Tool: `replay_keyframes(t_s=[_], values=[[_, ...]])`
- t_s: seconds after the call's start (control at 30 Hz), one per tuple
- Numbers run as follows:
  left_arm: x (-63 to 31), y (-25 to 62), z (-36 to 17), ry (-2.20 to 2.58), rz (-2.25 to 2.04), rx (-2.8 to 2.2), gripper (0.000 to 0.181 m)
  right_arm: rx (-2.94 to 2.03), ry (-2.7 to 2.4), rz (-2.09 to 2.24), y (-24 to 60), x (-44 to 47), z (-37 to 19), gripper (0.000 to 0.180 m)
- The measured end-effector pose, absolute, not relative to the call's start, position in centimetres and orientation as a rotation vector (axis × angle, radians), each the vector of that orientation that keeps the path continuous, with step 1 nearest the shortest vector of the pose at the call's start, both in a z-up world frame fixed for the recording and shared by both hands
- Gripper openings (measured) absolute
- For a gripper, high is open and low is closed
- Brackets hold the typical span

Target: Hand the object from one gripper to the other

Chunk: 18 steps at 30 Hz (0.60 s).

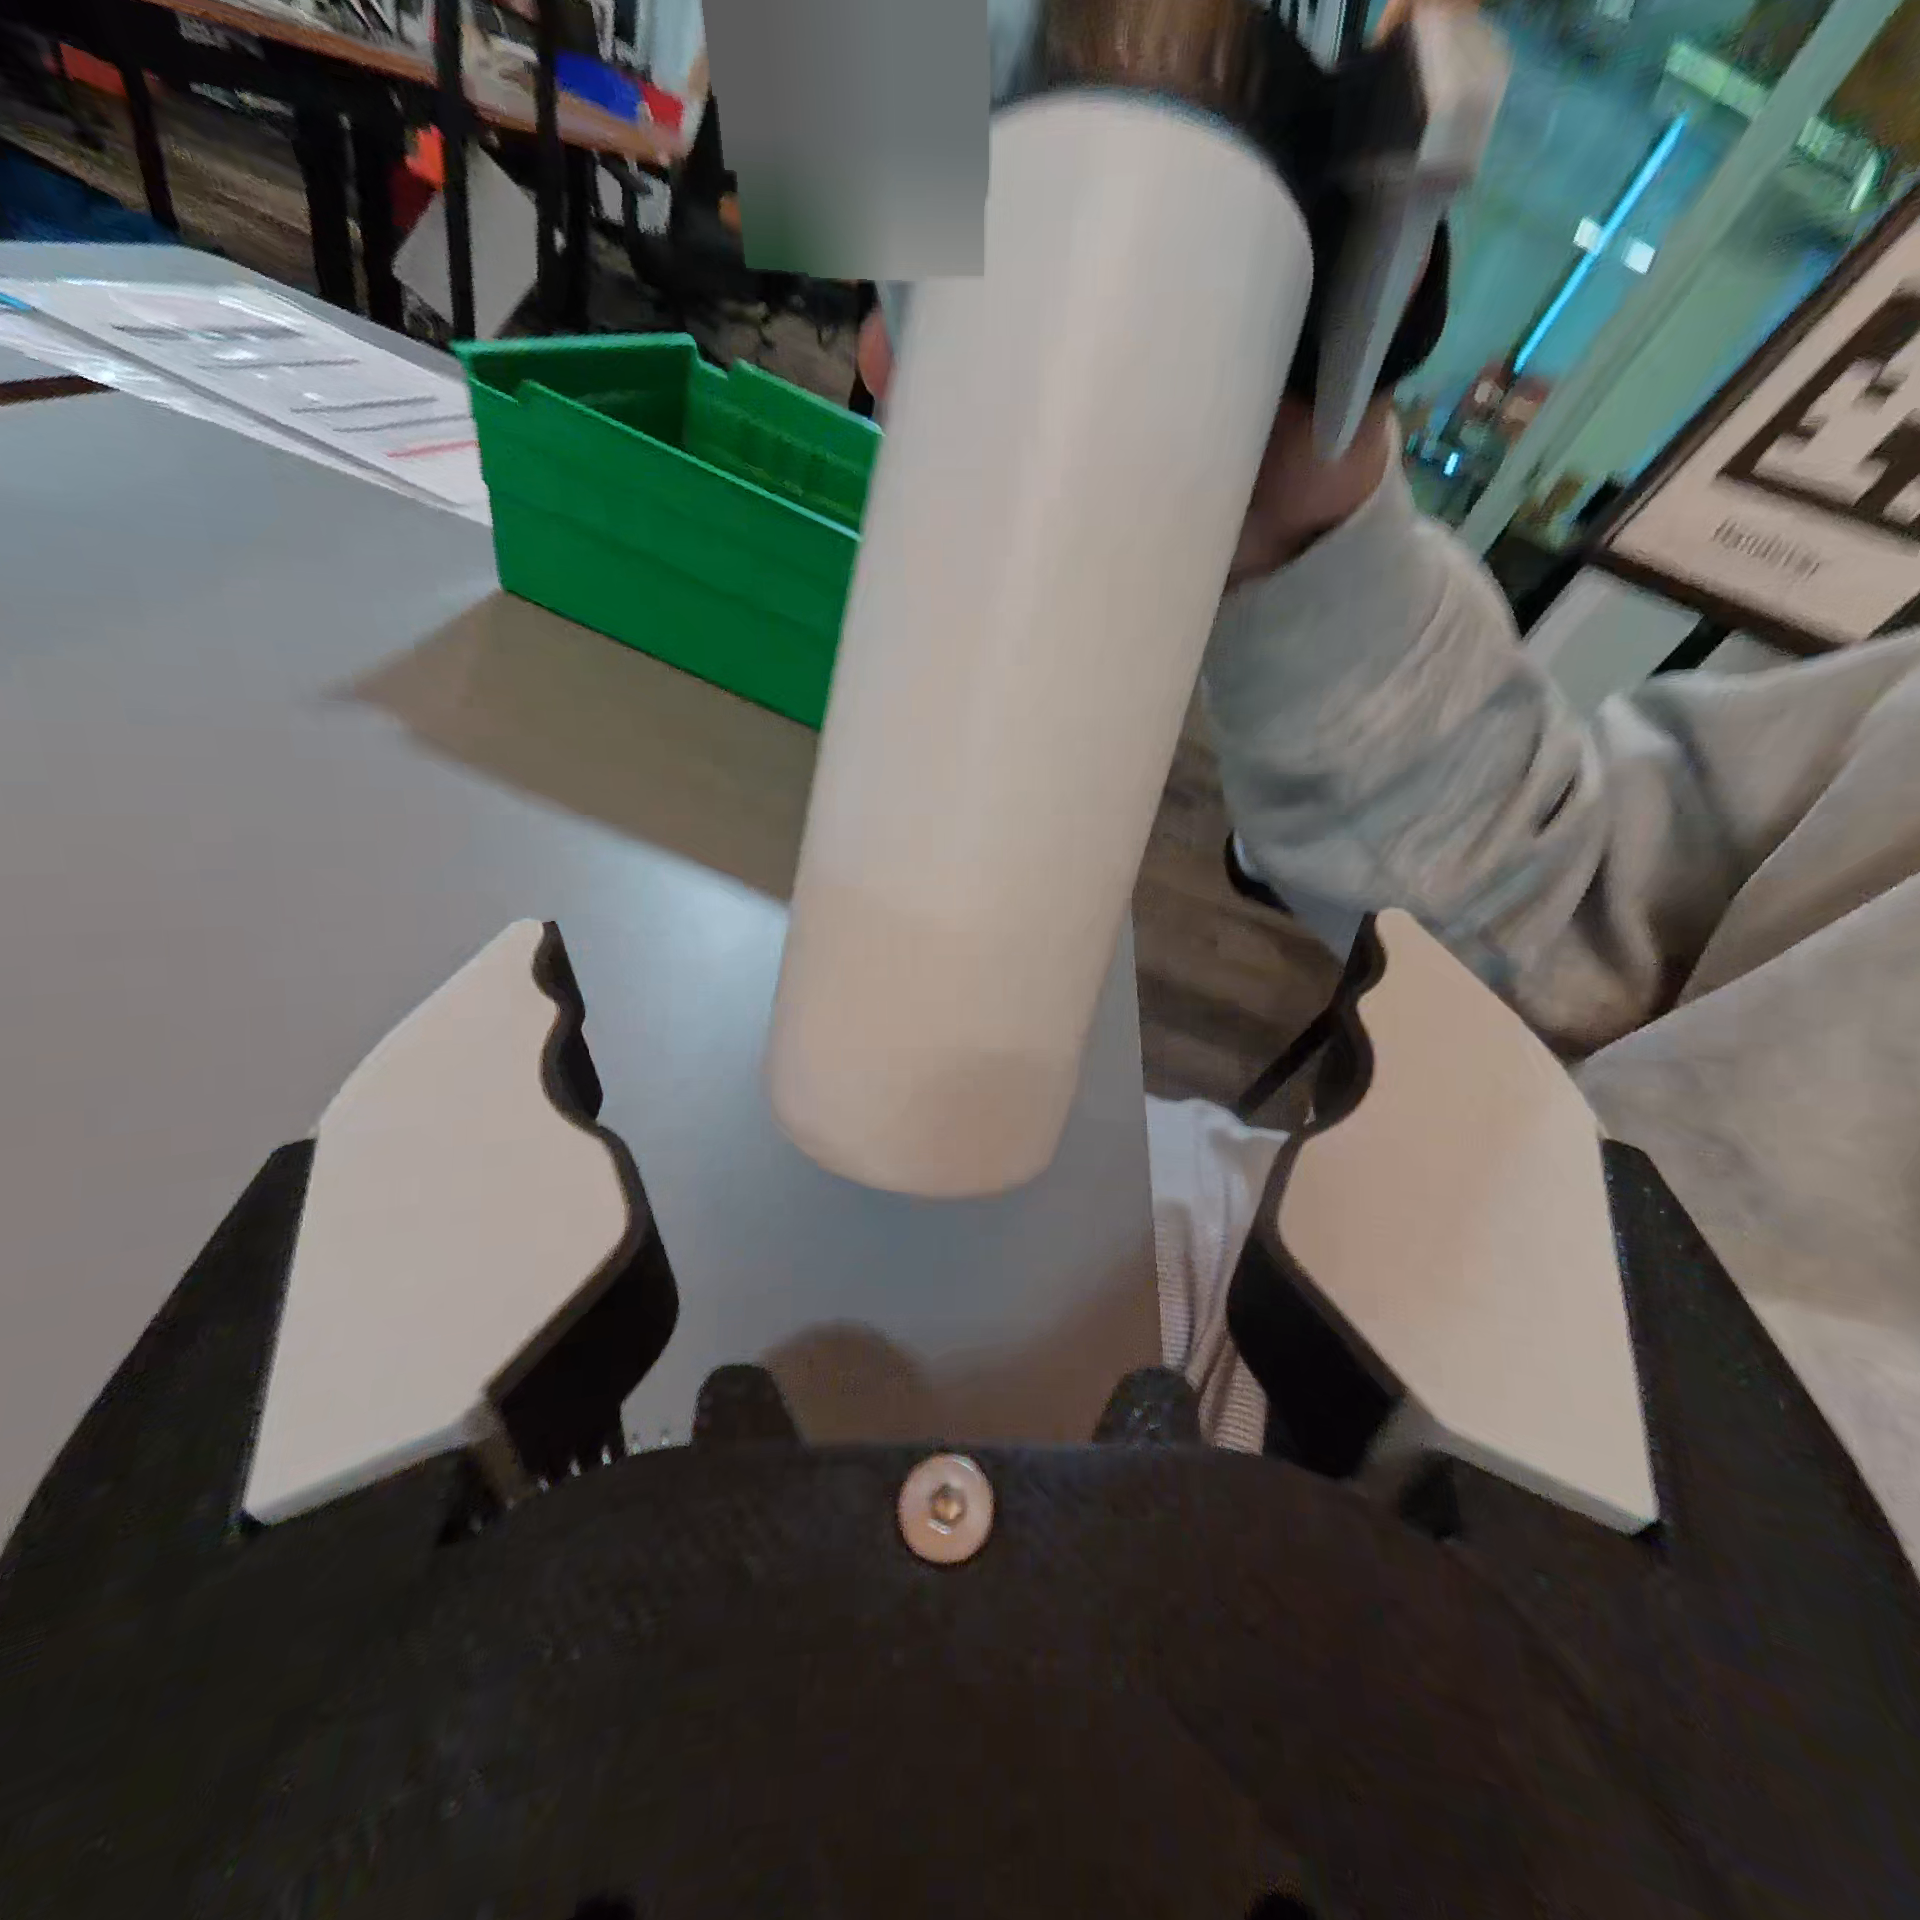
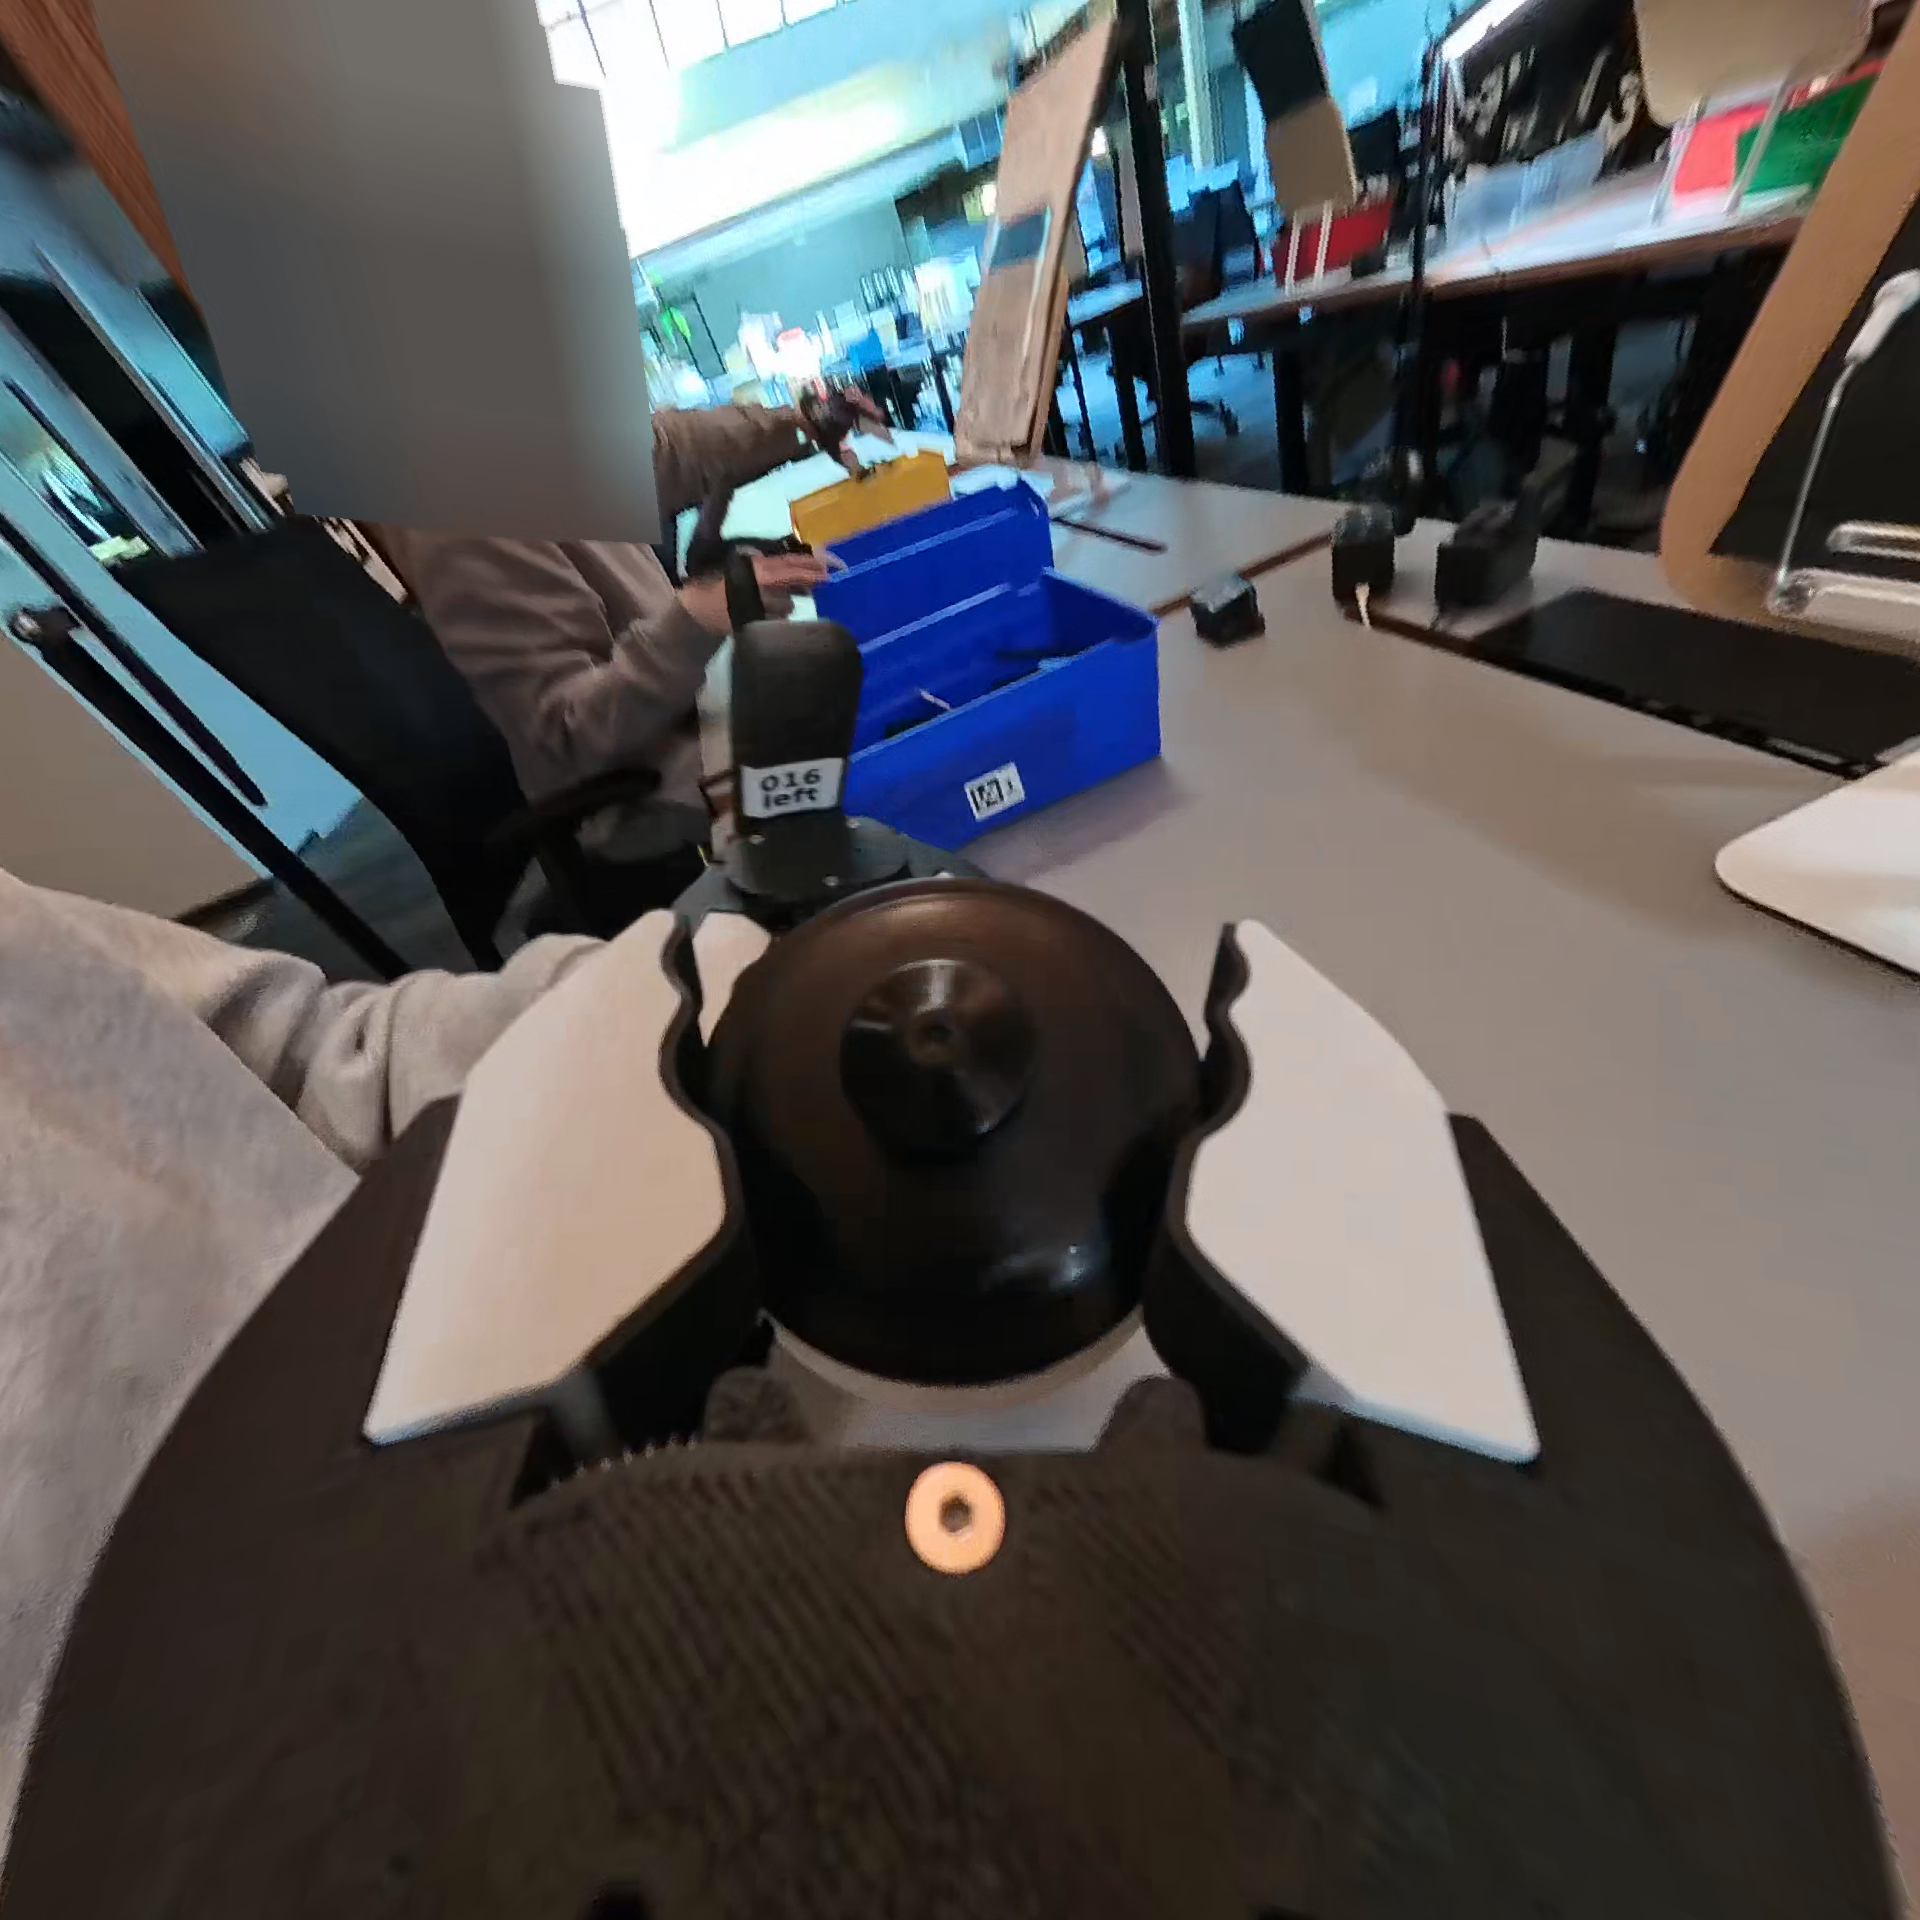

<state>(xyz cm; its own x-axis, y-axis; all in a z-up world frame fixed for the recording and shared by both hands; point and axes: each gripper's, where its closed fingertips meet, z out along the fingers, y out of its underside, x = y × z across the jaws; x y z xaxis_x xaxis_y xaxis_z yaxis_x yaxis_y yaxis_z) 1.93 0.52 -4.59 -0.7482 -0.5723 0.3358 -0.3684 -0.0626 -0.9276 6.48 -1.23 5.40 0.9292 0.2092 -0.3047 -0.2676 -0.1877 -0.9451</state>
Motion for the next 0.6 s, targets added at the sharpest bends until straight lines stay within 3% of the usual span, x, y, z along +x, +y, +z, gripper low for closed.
replay_keyframes(t_s=[0.23, 0.27, 0.33, 0.53, 0.6], values=[[1.9, -4.9, -7.2, 2.171, -1.709, -0.965, 0.141, -1.829, -0.032, 0.468, -0.1, 2.6, 4.8, 0.095], [1.8, -5.5, -7.2, 2.178, -1.701, -0.952, 0.138, -1.851, -0.047, 0.454, 0.1, 2.1, 4.6, 0.095], [1.4, -6.1, -7.2, 2.208, -1.679, -0.905, 0.105, -1.869, -0.068, 0.424, 0.4, 1.4, 4.6, 0.095], [1.3, -6.1, -6.1, 2.163, -1.673, -0.855, 0.104, -1.732, -0.108, 0.369, 0.7, 0.6, 6.8, 0.096], [1.5, -5.6, -5.4, 2.109, -1.716, -0.874, 0.103, -1.653, -0.094, 0.322, 0.5, 1.3, 8.1, 0.107]])
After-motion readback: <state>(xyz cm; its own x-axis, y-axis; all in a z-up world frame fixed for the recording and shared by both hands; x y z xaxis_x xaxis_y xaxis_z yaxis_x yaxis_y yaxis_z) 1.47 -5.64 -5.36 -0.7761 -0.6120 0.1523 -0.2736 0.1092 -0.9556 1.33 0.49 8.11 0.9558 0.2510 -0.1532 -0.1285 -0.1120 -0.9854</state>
